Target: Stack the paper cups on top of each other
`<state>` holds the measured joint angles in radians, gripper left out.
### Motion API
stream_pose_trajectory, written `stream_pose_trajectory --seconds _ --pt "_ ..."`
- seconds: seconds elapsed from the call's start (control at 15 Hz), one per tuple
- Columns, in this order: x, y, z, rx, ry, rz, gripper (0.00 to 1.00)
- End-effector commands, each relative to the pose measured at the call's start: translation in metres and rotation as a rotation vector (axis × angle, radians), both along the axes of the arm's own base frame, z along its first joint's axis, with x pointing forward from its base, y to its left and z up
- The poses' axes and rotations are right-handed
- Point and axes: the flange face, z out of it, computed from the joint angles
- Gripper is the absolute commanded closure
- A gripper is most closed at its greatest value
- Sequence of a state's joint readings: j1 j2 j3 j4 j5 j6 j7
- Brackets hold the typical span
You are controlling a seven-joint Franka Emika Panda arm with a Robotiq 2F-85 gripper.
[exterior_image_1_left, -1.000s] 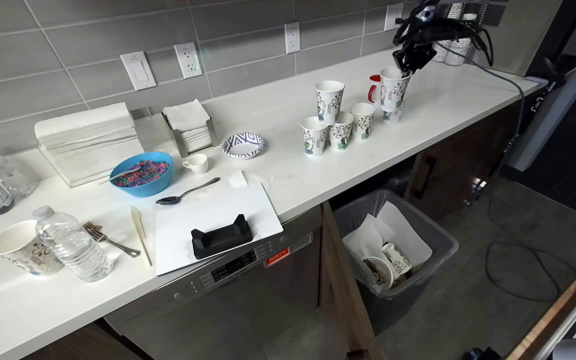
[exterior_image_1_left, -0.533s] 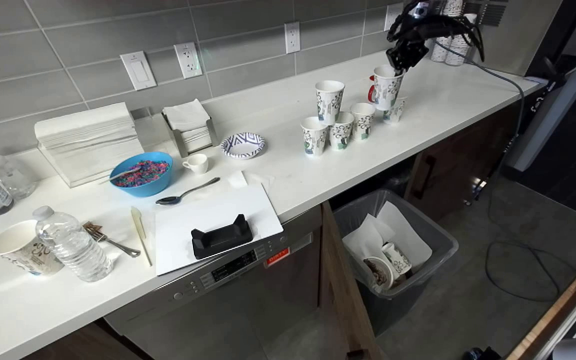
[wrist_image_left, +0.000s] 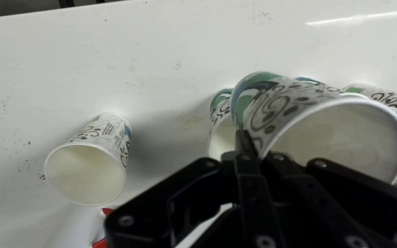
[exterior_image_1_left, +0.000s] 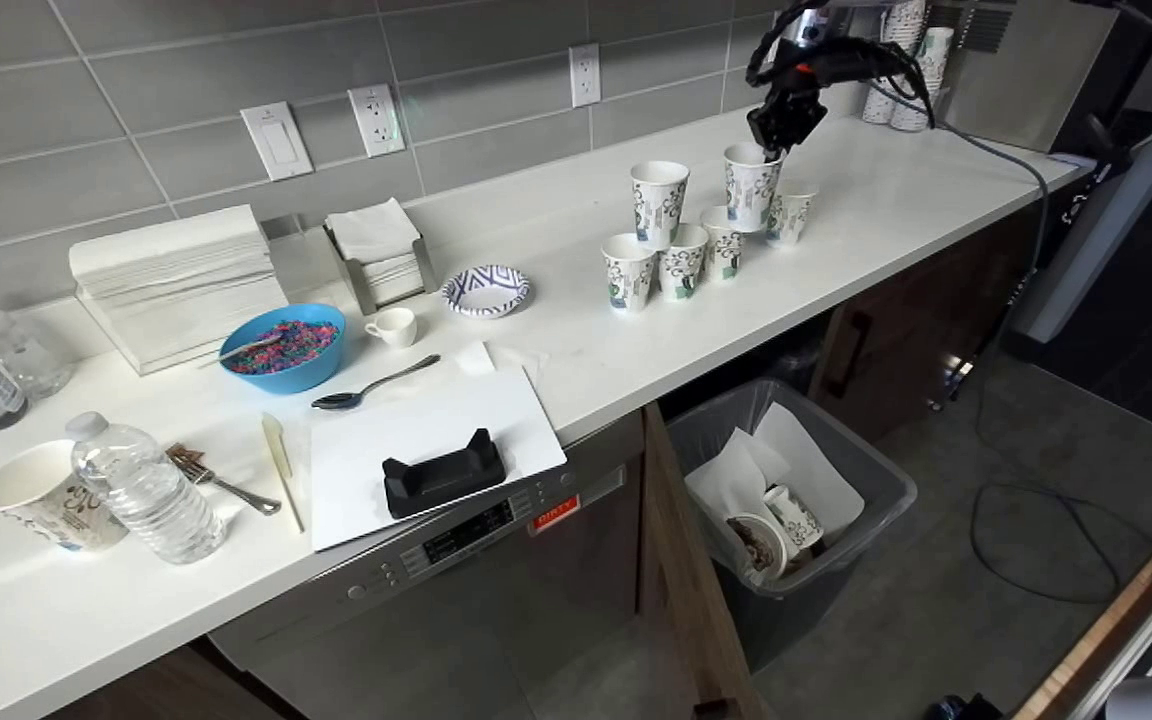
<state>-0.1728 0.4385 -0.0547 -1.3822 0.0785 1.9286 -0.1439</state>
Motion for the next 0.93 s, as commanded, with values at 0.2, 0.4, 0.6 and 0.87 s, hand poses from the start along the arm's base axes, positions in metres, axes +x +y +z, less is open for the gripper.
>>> stream_pose_trajectory --seconds 0.2,0.4,0.6,0.87 --pt "0.023 0.01 0.0 0.066 0.02 0.059 0.99" --pt "0.032 0.011 -0.002 0.083 0.012 0.054 0.99" --pt "0.039 0.01 -0.005 0.098 0.015 0.051 0.99" --pt "0.047 0.01 -0.01 0.111 0.014 0.049 0.99"
